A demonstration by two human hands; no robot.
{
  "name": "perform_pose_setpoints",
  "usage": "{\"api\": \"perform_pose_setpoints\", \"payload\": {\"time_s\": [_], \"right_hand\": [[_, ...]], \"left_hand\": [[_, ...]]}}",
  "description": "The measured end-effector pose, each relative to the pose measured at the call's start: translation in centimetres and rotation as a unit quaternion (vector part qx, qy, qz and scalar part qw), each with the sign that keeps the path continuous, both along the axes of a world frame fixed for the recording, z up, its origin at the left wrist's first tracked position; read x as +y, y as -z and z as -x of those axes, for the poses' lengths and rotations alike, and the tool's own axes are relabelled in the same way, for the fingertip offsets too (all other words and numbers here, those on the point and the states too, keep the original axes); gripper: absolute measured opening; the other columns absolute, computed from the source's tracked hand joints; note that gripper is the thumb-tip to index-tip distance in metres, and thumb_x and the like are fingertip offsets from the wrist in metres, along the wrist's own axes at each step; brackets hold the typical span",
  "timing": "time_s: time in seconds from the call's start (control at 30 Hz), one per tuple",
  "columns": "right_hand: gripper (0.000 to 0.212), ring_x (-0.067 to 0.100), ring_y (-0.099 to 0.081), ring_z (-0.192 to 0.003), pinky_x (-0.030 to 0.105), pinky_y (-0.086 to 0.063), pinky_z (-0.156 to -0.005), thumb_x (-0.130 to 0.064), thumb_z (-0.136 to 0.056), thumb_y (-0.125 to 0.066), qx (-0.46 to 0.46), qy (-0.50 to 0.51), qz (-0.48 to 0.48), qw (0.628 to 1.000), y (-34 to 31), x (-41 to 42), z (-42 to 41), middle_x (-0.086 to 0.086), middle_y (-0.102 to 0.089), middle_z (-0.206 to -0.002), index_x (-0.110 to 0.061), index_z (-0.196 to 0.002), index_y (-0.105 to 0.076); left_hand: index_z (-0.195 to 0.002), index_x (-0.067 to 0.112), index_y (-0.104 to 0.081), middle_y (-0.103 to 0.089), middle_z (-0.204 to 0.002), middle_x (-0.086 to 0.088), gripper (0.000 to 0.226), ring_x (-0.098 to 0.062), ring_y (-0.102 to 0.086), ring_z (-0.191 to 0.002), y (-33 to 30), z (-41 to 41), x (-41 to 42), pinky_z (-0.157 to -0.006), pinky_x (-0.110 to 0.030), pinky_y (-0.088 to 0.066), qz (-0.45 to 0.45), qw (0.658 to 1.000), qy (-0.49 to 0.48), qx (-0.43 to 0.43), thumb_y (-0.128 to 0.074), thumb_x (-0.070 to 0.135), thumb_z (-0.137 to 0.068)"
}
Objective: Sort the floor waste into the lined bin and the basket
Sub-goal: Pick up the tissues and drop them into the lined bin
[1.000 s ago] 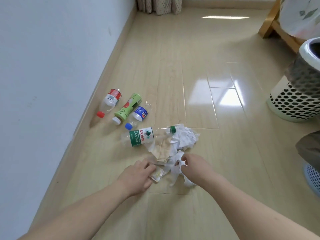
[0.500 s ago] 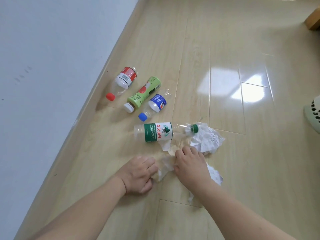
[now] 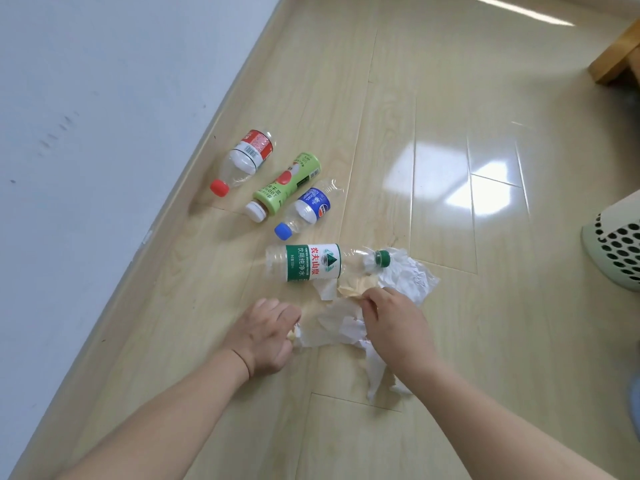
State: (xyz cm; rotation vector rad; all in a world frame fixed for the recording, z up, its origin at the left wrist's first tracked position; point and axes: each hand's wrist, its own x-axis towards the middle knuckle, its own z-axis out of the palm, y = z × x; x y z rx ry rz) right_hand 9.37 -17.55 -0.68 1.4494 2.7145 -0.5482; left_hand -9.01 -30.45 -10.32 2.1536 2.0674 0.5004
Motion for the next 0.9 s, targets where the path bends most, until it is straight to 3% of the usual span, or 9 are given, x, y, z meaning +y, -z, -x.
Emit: {"api": "perform_pose_setpoints", "payload": {"time_s": [0.13,0.23,0.3,0.37,0.5,0.6,0.73,0.83,0.9], "right_hand": [[0.029,0.019,-0.052,-0.079,0.032,-0.041,-0.066,-0.028,-0.099,-0.04,0.04,0.016,-0.002,0.999,-2.4,0.0,-0.4,-0.001,-0.058,-0.08,-0.014,-0.085,-0.061],[0.031,0.02,-0.052,-0.078,0.034,-0.044,-0.067,-0.029,-0.1,-0.04,0.047,0.016,-0.014,0.999,-4.2,0.0,-0.7,-0.001,-0.058,-0.08,-0.013,-0.083,-0.06],[0.031,0.02,-0.05,-0.076,0.034,-0.042,-0.065,-0.029,-0.1,-0.041,0.054,0.017,-0.025,0.998,-5.2,-0.2,-1.0,-0.001,-0.057,-0.078,-0.013,-0.079,-0.058],[0.032,0.02,-0.049,-0.073,0.033,-0.039,-0.062,-0.029,-0.1,-0.041,0.073,0.022,-0.026,0.997,-6.4,-0.3,-1.4,-0.001,-0.055,-0.076,-0.012,-0.076,-0.054],[0.031,0.024,-0.05,-0.077,0.037,-0.04,-0.067,-0.031,-0.102,-0.035,0.116,0.043,0.029,0.992,-8.5,-0.6,-2.2,0.001,-0.056,-0.079,-0.01,-0.085,-0.049],[0.027,0.025,-0.05,-0.076,0.039,-0.041,-0.066,-0.028,-0.102,-0.032,0.125,0.051,0.059,0.989,-9.6,-0.7,-3.4,0.001,-0.056,-0.078,-0.01,-0.088,-0.047],[0.021,0.024,-0.057,-0.08,0.039,-0.047,-0.07,-0.018,-0.097,-0.032,0.138,0.064,0.076,0.985,-11.3,-0.3,-5.7,0.0,-0.06,-0.088,-0.014,-0.095,-0.053],[0.026,0.02,-0.061,-0.076,0.03,-0.048,-0.064,-0.012,-0.095,-0.032,0.158,0.065,0.085,0.982,-13.0,0.6,-7.8,-0.002,-0.06,-0.092,-0.02,-0.099,-0.057],[0.03,0.023,-0.063,-0.078,0.032,-0.052,-0.069,-0.01,-0.094,-0.034,0.176,0.078,0.092,0.977,-14.7,1.7,-9.9,0.001,-0.061,-0.095,-0.02,-0.104,-0.06]], "left_hand": [[-0.074,0.016,-0.052,-0.051,-0.062,0.002,0.021,-0.024,-0.045,-0.054,-0.3,-0.6,0.2,-0.058,-0.033,-0.022,0.02,0.999,-0.039,0.009,-0.039,0.031,-0.068],[-0.072,0.018,-0.046,-0.053,-0.064,0.0,0.032,-0.026,-0.047,-0.062,-1.3,-1.7,0.3,-0.061,-0.032,-0.024,0.058,0.992,-0.109,-0.037,-0.022,0.039,-0.075],[-0.078,0.02,-0.041,-0.054,-0.073,-0.003,0.034,-0.028,-0.046,-0.073,-2.3,-2.3,0.2,-0.066,-0.034,-0.024,0.13,0.975,-0.16,-0.078,-0.014,0.04,-0.074],[-0.08,0.018,-0.041,-0.056,-0.078,-0.008,0.025,-0.029,-0.046,-0.076,-3.1,-2.3,-0.1,-0.065,-0.035,-0.028,0.165,0.951,-0.221,-0.142,-0.023,0.035,-0.078],[-0.085,0.021,-0.052,-0.061,-0.074,-0.003,0.014,-0.026,-0.058,-0.067,-4.3,-1.0,-1.7,-0.061,-0.034,-0.045,0.148,0.886,-0.336,-0.283,-0.041,0.021,-0.094],[-0.089,0.022,-0.057,-0.057,-0.076,0.003,0.015,-0.017,-0.051,-0.066,-5.7,-0.4,-2.6,-0.057,-0.029,-0.037,0.186,0.867,-0.356,-0.295,-0.045,0.014,-0.093],[-0.076,0.017,-0.05,-0.062,-0.084,-0.005,0.014,-0.021,-0.056,-0.07,-8.7,-0.6,-3.1,-0.059,-0.029,-0.04,0.236,0.844,-0.414,-0.247,-0.044,0.008,-0.085],[-0.076,0.013,-0.047,-0.063,-0.081,-0.011,0.014,-0.026,-0.061,-0.06,-12.8,-2.7,-0.9,-0.053,-0.027,-0.045,0.204,0.824,-0.424,-0.317,-0.04,0.005,-0.084],[-0.079,0.012,-0.049,-0.059,-0.079,-0.01,0.014,-0.024,-0.059,-0.055,-16.2,-5.5,1.9,-0.047,-0.025,-0.046,0.188,0.825,-0.384,-0.37,-0.045,0.004,-0.088]]}}
